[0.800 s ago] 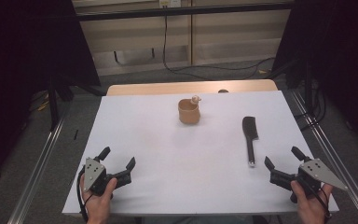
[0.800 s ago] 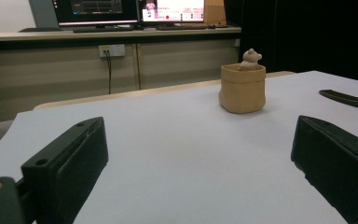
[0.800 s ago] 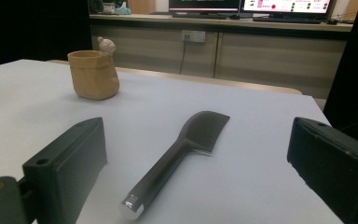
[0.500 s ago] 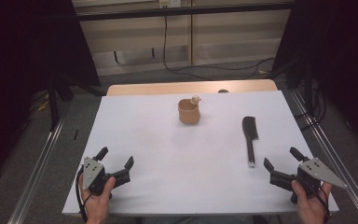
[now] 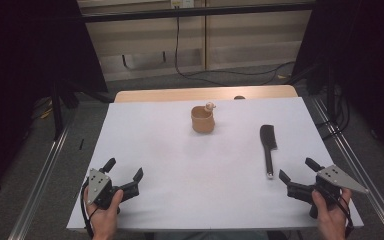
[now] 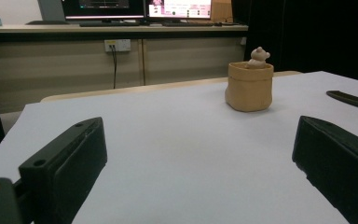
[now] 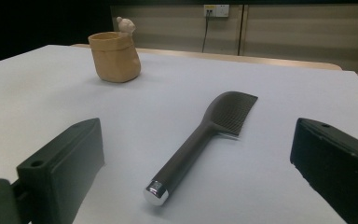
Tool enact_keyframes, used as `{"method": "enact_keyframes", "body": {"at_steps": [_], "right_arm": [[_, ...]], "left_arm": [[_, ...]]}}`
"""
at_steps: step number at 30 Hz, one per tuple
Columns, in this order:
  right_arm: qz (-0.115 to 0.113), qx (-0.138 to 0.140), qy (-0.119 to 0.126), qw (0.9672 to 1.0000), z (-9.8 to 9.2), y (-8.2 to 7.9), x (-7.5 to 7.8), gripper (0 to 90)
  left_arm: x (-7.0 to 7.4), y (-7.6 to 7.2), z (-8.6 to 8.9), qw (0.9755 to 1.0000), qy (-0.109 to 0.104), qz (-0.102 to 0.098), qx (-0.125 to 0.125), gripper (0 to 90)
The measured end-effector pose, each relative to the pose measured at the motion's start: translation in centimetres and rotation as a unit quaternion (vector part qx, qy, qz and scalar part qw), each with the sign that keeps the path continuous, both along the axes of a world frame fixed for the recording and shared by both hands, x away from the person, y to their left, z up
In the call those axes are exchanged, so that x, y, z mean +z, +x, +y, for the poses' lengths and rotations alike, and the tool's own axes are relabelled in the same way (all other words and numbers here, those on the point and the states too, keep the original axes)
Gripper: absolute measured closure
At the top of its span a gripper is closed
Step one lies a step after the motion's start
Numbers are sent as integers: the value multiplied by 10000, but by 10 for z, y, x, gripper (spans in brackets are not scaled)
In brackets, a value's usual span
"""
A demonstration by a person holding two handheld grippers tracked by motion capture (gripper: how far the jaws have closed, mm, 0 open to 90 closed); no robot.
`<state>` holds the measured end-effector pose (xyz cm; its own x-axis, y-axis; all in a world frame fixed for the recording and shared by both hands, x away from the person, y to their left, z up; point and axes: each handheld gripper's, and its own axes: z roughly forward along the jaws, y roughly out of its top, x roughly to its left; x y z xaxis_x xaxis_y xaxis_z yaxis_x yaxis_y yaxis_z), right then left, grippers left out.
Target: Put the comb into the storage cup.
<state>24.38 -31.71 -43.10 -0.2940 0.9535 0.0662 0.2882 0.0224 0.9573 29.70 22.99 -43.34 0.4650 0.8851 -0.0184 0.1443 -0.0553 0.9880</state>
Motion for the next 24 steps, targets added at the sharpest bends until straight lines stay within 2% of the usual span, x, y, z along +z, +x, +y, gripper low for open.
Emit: {"method": "enact_keyframes", "body": {"at_steps": [4,10,14,19,21,23,24], "right_arm": [[60,22,-39,10000,3,2,2,21],[293,99,30,9995,8,4,6,6],[283,64,-64,9996,10,8,9,26],[451,285,3,9986,16,16,11,11],[462,355,-13,9983,19,21,11,10],[539,456,-59,9975,22,25,10,13],[487,446,-96,9978,23,27,10,13]], "left_arm": [[0,-1,0,10000,-16,-24,-11,31],[2,-3,3,10000,-18,-60,-45,31],[2,-3,3,10000,-37,-45,-62,31],[2,-5,1,10000,-21,-19,-24,31],[3,-7,0,10000,20,-12,-54,31],[4,-8,-2,9999,6,-87,-76,31],[4,-9,-2,9999,42,-82,-115,31]]}}
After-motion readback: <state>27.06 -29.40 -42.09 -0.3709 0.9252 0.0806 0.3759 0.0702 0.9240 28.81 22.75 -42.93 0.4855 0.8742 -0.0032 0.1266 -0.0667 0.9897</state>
